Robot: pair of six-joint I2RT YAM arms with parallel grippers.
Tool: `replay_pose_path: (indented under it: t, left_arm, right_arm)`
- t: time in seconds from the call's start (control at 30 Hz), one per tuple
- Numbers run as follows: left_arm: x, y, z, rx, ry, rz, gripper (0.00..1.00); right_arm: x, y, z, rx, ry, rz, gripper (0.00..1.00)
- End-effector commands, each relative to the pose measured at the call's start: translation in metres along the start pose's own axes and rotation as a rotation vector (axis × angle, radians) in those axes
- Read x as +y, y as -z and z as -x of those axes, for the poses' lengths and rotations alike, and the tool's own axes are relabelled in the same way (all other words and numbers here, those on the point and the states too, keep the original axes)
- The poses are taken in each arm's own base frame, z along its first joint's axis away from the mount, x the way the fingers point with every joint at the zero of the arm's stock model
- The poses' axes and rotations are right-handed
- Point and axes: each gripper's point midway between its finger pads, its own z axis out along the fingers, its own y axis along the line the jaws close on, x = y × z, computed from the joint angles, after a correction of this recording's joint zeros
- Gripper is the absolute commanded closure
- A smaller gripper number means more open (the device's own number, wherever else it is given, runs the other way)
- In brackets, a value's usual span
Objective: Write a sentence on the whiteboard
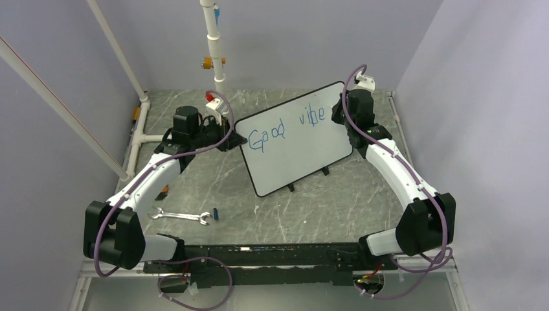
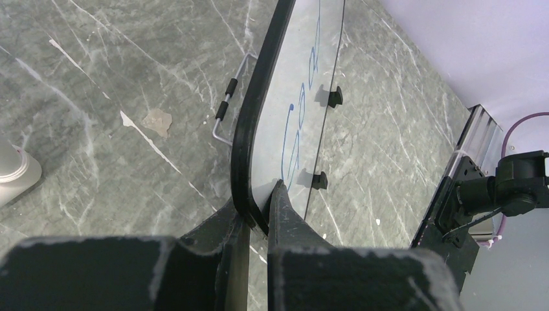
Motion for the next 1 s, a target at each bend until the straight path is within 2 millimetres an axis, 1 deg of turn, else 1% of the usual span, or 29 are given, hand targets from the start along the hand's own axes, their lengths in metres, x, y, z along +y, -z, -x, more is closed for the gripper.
replay_pose_path:
  t: [0.0, 0.3, 0.6, 0.97]
  left_arm:
    - [0.037, 0.004, 0.0, 0.014, -0.167, 0.168, 1.0]
    - [0.036, 0.004, -0.001, 0.017, -0.168, 0.167, 1.0]
    - [0.036, 0.004, -0.002, 0.019, -0.167, 0.168, 1.0]
    - [0.037, 0.002, -0.004, 0.025, -0.168, 0.171, 1.0]
  right_arm:
    - [0.019, 0.0, 0.031, -0.077, -0.031, 0.071, 1.0]
    - [0.026, -0.002, 0.024, -0.05, -0.032, 0.113, 1.0]
    - [0.028, -0.003, 0.01, -0.017, -0.039, 0.135, 1.0]
    - [0.019, -0.003, -0.013, 0.017, -0.048, 0.124, 1.0]
